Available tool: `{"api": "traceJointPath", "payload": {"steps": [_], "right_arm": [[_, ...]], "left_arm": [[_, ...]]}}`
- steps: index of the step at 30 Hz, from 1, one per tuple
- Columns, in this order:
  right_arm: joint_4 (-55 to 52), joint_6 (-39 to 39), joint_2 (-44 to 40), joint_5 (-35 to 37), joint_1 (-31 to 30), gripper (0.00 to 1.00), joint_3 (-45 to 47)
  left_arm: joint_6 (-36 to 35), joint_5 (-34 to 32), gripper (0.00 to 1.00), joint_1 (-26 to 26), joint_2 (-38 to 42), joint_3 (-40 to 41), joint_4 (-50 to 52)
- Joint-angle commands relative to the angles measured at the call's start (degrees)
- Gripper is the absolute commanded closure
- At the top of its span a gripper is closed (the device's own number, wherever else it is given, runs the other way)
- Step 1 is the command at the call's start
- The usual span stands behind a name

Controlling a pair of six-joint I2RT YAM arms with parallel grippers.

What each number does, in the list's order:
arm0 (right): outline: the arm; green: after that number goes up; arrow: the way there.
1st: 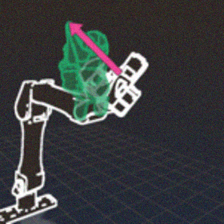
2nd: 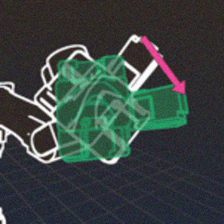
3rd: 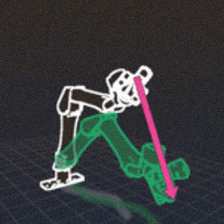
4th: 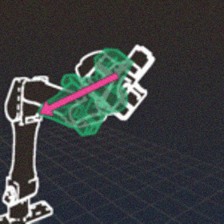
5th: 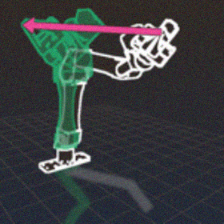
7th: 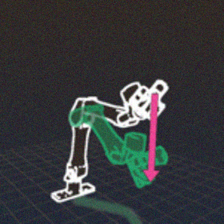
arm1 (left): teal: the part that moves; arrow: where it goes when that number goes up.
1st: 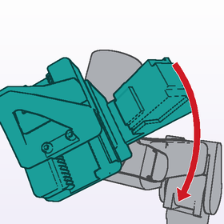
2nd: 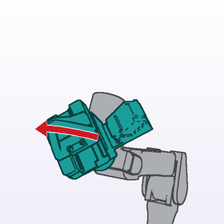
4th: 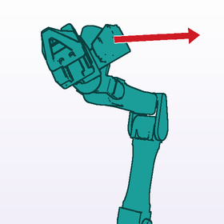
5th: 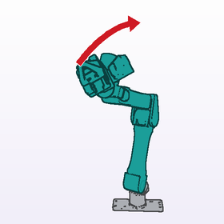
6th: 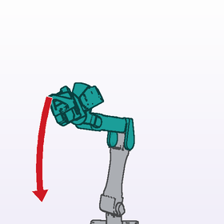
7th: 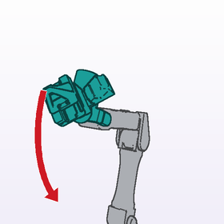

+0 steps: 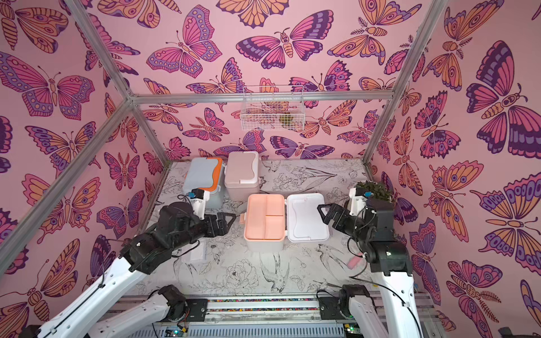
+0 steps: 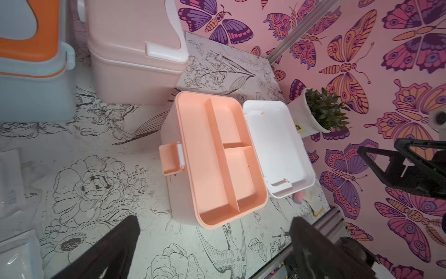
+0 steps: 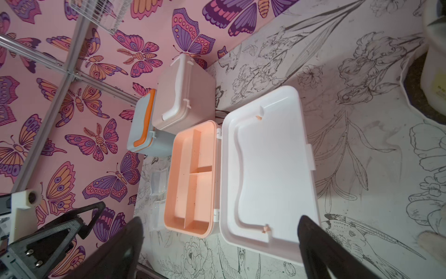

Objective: Open first aid kits and take out gauze
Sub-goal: Pick up the compartment layer from the first aid kit.

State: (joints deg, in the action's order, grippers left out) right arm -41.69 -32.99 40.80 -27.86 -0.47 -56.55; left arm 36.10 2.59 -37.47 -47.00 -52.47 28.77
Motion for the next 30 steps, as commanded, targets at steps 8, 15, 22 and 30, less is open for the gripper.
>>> {"api": "traceJointPath", "payload": {"steps": [8,15,22,30], "right_arm": [[-1.63,2.14,10.22,18.60,-28.47,0.01,-7.82],[-1.13,3.08,27.65,29.51,-45.05,0.10,-12.54],[5.70,-1.51,39.90,31.64,-47.27,0.35,-13.84],[9.80,-7.28,52.49,32.79,-49.18,0.39,-18.11]], "left_arm": [[2.45,-4.23,0.00,-1.45,2.39,17.02,-21.39],[-4.05,-7.30,0.00,-1.12,-0.55,25.00,-34.43],[-8.99,-3.58,0.00,0.60,-1.46,28.73,-39.74],[-7.23,0.19,0.00,3.80,-5.64,31.38,-45.46]]}}
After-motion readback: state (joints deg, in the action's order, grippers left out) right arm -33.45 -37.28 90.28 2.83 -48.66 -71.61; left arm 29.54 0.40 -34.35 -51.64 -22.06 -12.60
